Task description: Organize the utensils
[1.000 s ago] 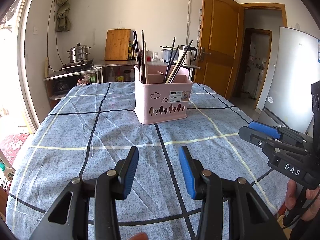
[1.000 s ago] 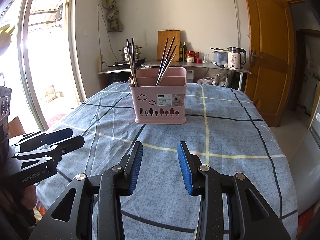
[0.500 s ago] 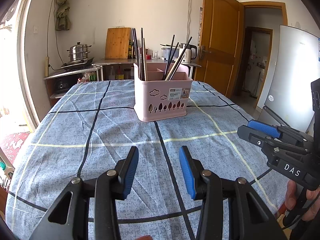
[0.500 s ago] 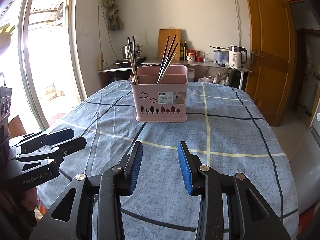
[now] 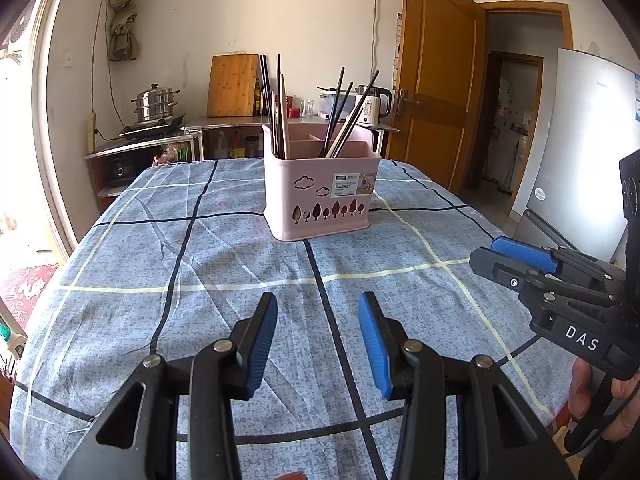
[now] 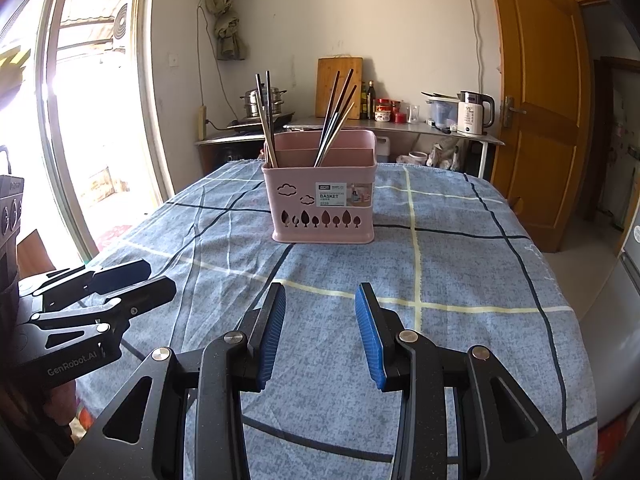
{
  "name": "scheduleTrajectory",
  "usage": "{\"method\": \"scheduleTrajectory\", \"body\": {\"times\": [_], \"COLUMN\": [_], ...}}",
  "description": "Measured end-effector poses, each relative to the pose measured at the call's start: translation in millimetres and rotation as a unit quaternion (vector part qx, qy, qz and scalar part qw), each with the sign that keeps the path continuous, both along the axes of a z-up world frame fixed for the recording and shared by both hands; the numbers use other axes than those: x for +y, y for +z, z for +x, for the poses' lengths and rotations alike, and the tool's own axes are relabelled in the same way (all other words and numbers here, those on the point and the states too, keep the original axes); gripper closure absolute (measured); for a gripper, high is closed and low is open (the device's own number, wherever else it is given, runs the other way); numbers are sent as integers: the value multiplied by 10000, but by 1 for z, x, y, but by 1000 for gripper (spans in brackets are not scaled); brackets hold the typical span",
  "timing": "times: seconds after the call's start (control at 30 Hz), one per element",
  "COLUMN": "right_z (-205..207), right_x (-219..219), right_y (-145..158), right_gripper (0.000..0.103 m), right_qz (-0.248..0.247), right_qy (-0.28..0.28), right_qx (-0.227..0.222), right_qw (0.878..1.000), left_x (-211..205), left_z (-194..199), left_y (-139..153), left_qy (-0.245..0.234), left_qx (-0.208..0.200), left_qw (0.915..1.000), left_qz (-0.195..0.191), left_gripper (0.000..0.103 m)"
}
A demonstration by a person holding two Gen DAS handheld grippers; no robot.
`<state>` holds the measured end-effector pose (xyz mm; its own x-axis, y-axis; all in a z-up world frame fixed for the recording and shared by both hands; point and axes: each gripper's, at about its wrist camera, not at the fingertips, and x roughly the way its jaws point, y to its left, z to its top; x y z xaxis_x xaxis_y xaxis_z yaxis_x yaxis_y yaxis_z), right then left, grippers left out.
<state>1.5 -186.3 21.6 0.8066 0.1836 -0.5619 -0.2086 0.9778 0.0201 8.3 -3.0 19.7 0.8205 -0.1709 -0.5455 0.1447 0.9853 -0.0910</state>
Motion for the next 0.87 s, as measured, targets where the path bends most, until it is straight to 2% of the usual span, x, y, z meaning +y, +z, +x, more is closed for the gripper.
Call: {"method": "scheduleTrajectory", "body": {"times": [0.37,0.87], "right_z": [0,0], "right_x": [0,1], "right_y": [0,0], "right_gripper": [66,66], "right_qz": [-3,-6], "right_qy": [2,4], "right_qx": [16,22], "right_qw": [10000,10000], "left_x": [-5,-7], "left_z": [-1,1], "left_y": [-1,-4], "left_qy": [-76,-147], "left_qx": [0,48], "left_qw": [9999,9999], "left_qz": [88,21], "left_gripper": [59,59]}}
